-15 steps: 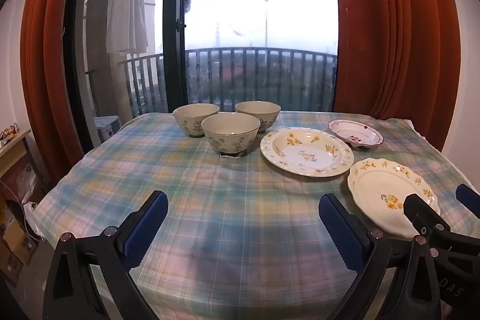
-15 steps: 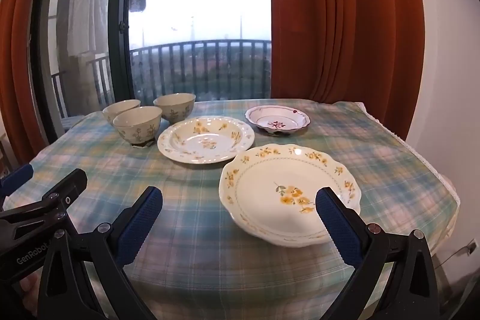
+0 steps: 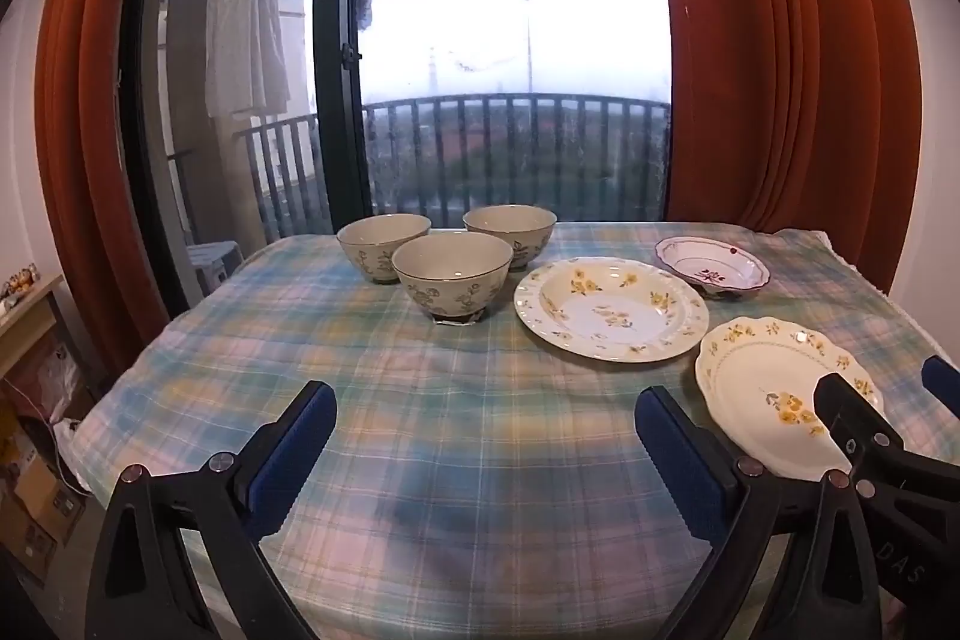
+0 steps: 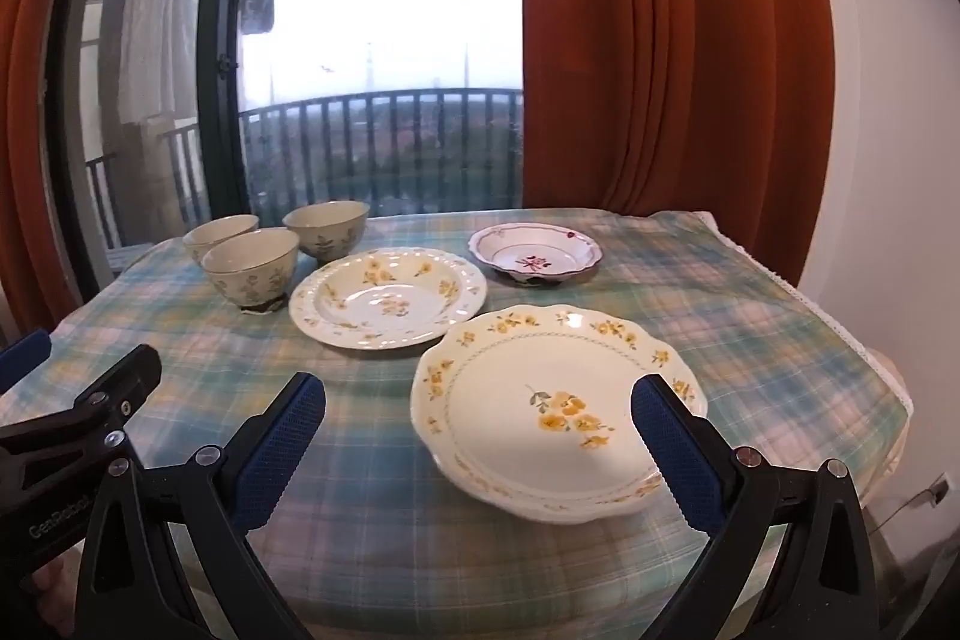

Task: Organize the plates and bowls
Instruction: 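Move both grippers toward the large scalloped yellow-flower plate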

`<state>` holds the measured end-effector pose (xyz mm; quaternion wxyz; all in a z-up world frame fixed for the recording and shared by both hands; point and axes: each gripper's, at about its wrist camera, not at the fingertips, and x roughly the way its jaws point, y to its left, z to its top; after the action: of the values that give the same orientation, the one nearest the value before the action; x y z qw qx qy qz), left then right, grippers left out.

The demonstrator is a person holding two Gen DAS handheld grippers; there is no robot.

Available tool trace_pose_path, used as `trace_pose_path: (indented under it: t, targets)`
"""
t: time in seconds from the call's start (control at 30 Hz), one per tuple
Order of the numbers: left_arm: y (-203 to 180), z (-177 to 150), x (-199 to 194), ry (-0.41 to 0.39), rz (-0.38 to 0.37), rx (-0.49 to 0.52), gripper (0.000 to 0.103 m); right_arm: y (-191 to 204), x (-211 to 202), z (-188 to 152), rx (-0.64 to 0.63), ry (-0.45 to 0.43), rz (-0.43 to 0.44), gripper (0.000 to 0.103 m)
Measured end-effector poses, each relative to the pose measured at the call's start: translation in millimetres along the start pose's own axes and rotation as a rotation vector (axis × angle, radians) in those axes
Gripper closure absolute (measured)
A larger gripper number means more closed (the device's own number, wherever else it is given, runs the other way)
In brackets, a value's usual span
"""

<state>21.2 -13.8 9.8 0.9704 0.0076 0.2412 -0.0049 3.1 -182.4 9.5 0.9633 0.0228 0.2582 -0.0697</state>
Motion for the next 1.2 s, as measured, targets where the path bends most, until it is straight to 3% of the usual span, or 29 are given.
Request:
trace_pose_path:
  t: [0.27,0.63,0.87,1.2]
  targets:
    - [11,7,4,-0.048,-0.014,-0.001,0.003,9,7,5,0.02,0.012,0.002,0.0]
    - [18,19,28,-0.033,-0.082,0.075,0.003,19,20,12,0.061,0.011,-0.045,0.0]
    - [17,14,32,-0.019,-0.111,0.041,0.006,19,23,11,0.074,0.03,-0.071,0.0]
    - [-3,11,20,-0.042,-0.064,0.026,0.005,-2,20,11,0.073,0.011,-0.01,0.0]
